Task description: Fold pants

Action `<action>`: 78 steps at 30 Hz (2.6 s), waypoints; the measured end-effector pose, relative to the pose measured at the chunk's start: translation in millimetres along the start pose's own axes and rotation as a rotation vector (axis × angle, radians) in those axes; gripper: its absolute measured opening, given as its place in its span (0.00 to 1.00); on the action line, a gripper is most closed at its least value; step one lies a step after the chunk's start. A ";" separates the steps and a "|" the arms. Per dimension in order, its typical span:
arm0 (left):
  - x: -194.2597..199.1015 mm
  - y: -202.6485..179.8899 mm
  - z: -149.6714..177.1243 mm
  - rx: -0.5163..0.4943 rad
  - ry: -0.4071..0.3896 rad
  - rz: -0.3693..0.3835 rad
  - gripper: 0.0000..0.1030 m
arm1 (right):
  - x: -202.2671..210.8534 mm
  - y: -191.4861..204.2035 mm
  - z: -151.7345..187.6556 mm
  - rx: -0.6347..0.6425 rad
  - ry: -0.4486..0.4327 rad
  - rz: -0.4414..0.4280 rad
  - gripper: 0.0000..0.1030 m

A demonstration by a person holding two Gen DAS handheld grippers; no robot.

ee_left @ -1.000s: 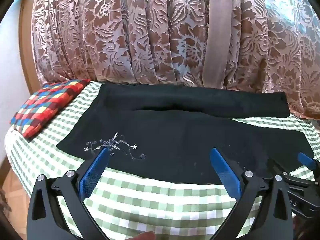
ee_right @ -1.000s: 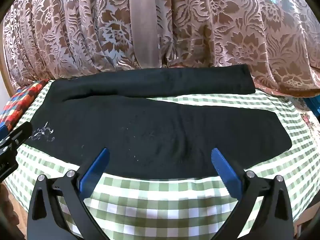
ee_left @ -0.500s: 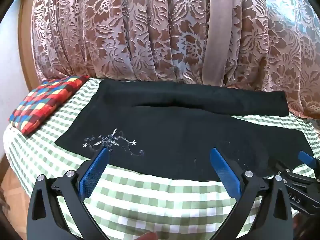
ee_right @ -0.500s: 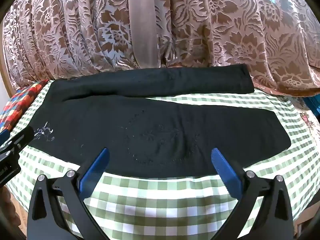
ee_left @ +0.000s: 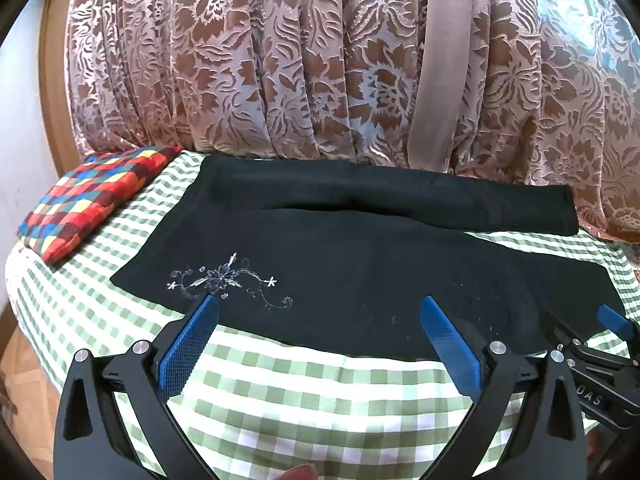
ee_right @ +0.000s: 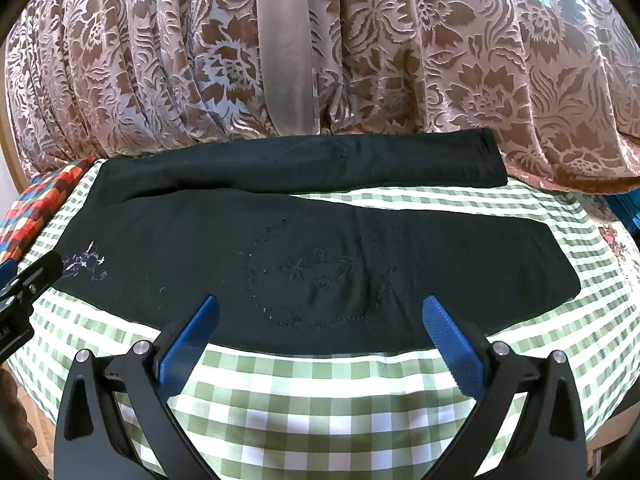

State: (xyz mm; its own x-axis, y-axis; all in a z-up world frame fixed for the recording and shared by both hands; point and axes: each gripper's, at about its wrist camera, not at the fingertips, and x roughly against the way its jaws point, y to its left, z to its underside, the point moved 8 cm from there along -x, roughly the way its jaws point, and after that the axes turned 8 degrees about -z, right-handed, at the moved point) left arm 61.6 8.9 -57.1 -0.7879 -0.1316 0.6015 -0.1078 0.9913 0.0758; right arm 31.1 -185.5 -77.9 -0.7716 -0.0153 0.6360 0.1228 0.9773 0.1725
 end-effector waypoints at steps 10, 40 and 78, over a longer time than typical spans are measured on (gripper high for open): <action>0.2 -0.4 0.5 0.003 0.001 0.000 0.97 | 0.9 -0.4 0.7 0.003 -0.002 0.007 0.98; -29.4 10.8 26.5 0.110 0.156 0.163 0.97 | -14.2 -12.7 20.0 -0.069 0.087 -0.108 0.98; -164.0 206.3 27.6 0.594 0.331 0.050 0.11 | -23.2 -135.9 45.7 -0.627 0.185 -0.364 0.98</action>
State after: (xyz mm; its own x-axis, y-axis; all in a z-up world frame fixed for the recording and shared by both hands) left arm 151.8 234.9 -162.0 -0.5839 0.0169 0.8117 -0.4646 0.8129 -0.3511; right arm 3.8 -308.3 -150.5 -0.7209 -0.4040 0.5631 0.2550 0.6008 0.7576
